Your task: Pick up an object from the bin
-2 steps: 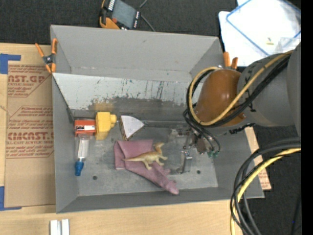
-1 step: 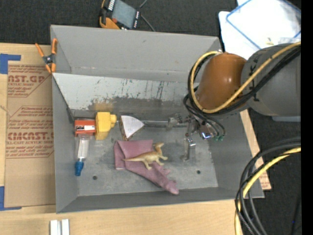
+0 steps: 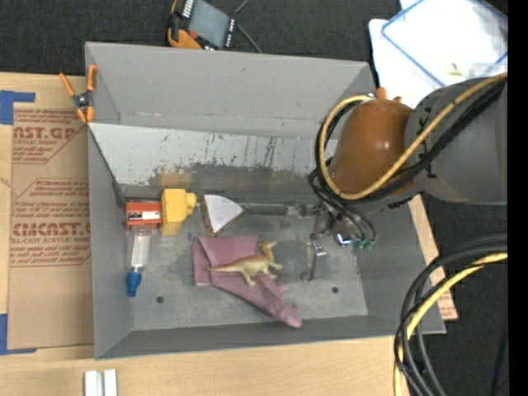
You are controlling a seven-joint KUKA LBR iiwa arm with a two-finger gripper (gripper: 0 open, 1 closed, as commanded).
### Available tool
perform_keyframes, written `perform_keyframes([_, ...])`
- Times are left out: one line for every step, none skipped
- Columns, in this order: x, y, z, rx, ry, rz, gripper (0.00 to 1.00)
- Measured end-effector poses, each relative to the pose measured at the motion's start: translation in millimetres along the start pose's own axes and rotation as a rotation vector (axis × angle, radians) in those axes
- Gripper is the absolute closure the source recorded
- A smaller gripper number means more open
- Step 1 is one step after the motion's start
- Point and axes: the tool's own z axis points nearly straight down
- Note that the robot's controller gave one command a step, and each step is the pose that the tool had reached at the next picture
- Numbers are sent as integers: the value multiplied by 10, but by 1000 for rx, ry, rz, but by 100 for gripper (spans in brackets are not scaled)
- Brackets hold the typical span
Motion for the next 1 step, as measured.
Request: perform_keyframes([-97,192,261,0,-8,-83,0])
